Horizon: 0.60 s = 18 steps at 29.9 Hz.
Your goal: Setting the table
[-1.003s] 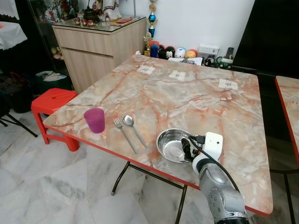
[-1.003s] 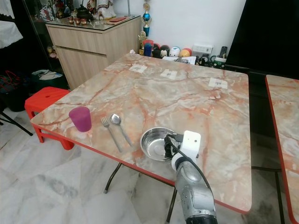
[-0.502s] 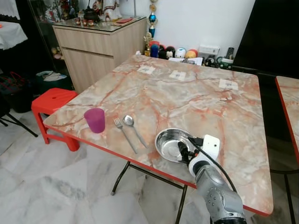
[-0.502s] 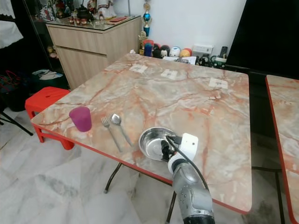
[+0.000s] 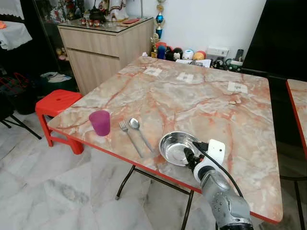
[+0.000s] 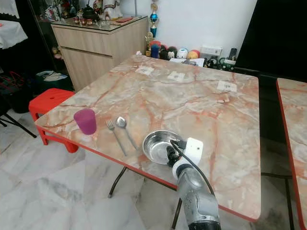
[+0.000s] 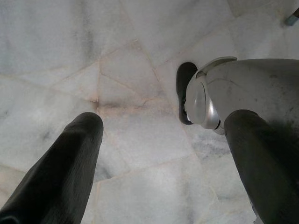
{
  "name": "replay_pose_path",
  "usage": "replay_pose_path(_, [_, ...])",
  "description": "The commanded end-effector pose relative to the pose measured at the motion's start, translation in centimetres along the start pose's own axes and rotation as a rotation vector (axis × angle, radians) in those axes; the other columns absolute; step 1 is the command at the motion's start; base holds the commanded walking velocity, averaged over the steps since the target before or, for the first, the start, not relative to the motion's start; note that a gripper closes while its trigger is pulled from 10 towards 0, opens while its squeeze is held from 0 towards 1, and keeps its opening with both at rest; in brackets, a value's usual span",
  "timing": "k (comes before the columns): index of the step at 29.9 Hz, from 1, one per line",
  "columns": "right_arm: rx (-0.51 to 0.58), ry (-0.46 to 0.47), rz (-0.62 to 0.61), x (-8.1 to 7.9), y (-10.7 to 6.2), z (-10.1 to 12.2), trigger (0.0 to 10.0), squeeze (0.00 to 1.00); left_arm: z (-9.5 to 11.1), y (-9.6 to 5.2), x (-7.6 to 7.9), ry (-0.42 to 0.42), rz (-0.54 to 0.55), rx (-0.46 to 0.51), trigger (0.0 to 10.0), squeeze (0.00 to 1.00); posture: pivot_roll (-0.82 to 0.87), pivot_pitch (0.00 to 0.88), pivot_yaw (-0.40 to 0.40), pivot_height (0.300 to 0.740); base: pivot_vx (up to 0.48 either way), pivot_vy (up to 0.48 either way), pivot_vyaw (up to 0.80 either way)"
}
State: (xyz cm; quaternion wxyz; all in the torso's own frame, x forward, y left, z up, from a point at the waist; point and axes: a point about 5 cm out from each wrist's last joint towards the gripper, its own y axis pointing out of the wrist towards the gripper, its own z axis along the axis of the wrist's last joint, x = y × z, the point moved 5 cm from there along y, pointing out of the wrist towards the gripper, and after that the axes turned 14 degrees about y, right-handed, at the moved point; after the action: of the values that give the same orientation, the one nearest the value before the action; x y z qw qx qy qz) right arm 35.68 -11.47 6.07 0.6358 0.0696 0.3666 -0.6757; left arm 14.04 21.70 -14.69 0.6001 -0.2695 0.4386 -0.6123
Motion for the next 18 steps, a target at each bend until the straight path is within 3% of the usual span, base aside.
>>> replay_pose_path(1, [-0.005,0.01,-0.003,-0.2,0.1,0.2,0.0,0.0,-0.6,-0.1,0.7,0.008,-0.029,-0.025,10.0,0.0,0.04,0.003,-0.021,0.74,0.0,0.0,0.0])
replay_pose_path(18, [0.026,0.029,-0.037,0.4,0.3,1.1,0.0,0.0,0.6,0.2,0.0,0.011,-0.021,-0.007,10.0,0.0,0.05,0.0,-0.006,0.74,0.0,0.0,0.0])
